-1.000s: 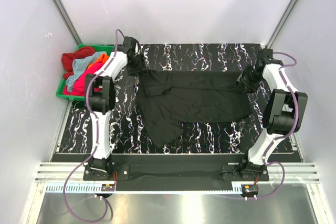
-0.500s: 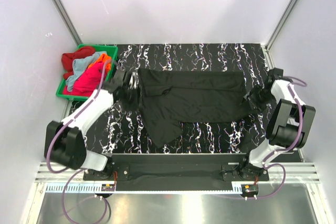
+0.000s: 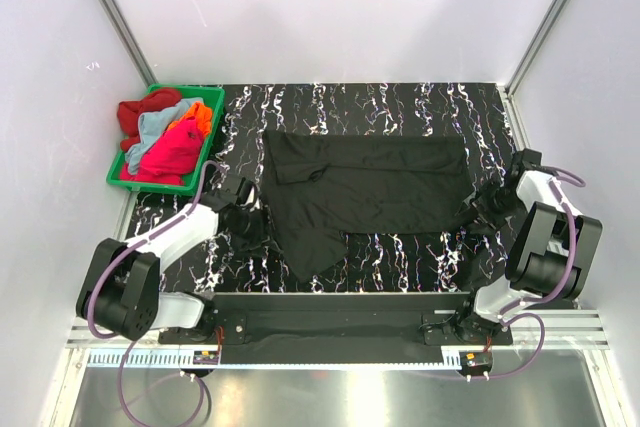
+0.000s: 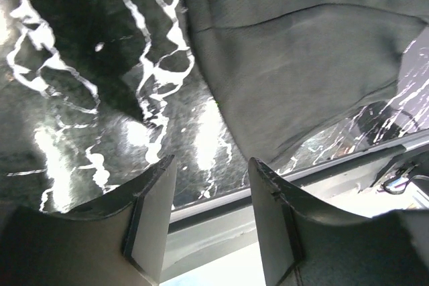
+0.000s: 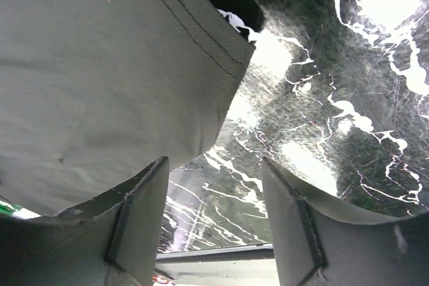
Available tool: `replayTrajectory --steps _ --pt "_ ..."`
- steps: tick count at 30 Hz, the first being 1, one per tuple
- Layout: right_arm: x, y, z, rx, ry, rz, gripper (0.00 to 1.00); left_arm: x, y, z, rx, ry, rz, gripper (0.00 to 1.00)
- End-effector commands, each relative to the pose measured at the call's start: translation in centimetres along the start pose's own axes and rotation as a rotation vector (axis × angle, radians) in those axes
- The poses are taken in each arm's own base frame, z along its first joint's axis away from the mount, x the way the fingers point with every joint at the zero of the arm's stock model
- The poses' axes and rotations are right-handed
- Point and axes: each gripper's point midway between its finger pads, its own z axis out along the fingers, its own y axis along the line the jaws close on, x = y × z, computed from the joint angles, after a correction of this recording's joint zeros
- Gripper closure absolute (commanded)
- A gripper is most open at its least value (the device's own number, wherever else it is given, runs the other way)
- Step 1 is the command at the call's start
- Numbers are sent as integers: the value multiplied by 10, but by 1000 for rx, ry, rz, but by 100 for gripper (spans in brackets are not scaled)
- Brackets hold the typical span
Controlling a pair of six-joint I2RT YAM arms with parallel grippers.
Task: Fold and stack the t-shirts
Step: Fold the tshirt
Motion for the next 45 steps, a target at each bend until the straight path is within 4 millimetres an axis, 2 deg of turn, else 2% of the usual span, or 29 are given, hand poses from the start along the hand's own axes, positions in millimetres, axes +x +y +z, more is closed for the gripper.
replayTrajectory --steps 1,14,21,23,24,25,27,28,31,37,43,45 --pt "-6 4 1 -26 -27 2 37 -11 -16 4 51 -42 11 48" --pt "-10 3 17 -19 -5 15 48 -6 -14 31 6 -15 -41 48" --pt "-13 0 19 1 -11 8 53 -11 -2 45 -62 -9 -60 57" --pt "-13 -1 20 4 -12 7 54 -11 -1 48 -71 -6 -66 62" --pt "-12 -2 20 5 -10 7 54 -11 0 48 -73 -8 -67 66" --pt "-12 -2 21 8 -11 8 54 -11 0 49 -74 -7 -66 74" --pt "-12 -3 21 14 -14 9 58 -13 0 48 -73 -15 -55 81" --pt "-13 -3 22 12 -13 9 60 -13 0 48 -72 -16 -50 89" --pt "-13 -4 23 14 -14 9 64 -14 -1 47 -69 -19 -36 99" --pt "-11 -7 27 25 -10 11 68 -22 -11 37 -32 -61 6 100" --pt "-12 -6 31 23 3 17 66 -29 -20 24 -3 -109 43 100" --pt "-14 -5 31 21 -1 16 69 -31 -25 22 8 -110 53 100"
